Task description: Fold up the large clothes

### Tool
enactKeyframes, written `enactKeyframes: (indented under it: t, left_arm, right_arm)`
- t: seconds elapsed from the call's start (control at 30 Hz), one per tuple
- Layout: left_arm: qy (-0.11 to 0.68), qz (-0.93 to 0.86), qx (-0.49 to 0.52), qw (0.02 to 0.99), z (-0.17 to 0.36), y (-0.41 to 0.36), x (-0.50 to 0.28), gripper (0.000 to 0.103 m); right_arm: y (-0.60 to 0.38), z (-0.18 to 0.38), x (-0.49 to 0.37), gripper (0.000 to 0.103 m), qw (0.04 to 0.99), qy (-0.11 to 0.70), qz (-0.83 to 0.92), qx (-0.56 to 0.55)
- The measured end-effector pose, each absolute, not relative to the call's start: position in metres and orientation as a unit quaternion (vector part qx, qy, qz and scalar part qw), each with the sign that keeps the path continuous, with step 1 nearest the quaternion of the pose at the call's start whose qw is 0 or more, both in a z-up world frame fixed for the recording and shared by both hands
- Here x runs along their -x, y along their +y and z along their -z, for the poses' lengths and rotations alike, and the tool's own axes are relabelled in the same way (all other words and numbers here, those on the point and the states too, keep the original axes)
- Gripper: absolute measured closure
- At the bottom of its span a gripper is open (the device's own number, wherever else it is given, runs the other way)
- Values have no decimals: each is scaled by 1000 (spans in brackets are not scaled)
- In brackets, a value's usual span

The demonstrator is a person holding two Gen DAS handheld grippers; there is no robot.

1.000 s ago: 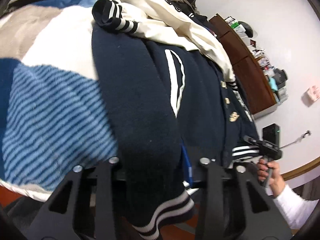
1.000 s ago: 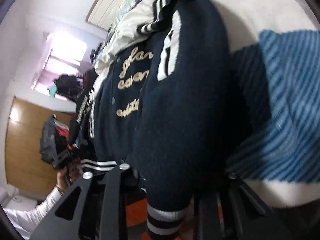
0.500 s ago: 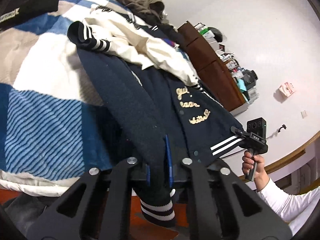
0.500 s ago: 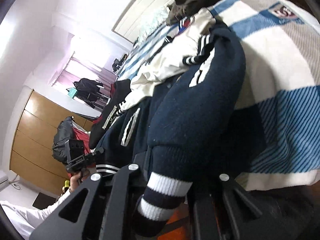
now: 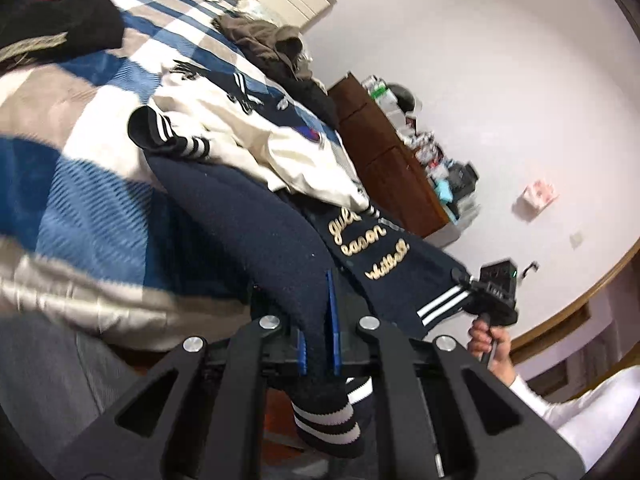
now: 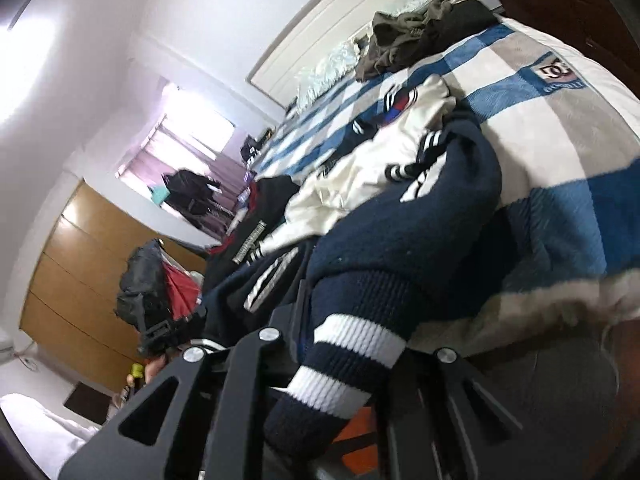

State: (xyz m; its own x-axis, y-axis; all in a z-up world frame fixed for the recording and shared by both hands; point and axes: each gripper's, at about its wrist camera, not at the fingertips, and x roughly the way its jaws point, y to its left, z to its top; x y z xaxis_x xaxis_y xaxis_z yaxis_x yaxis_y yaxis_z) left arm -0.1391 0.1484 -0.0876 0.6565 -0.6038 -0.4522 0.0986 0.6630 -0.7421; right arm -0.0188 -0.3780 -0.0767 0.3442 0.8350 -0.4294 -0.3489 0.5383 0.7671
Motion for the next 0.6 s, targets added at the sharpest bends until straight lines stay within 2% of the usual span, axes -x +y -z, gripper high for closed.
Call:
enactKeyframes:
  t: [0.2, 0.6]
  left_arm:
    - [338, 189, 411, 825, 85, 164, 160, 95]
    - [277, 182, 445, 832, 35, 199, 65, 95]
  right_arm:
    - [-401, 75, 20, 93, 758, 396, -357, -375]
    - [-367, 19, -83, 93, 770, 334, -350, -416]
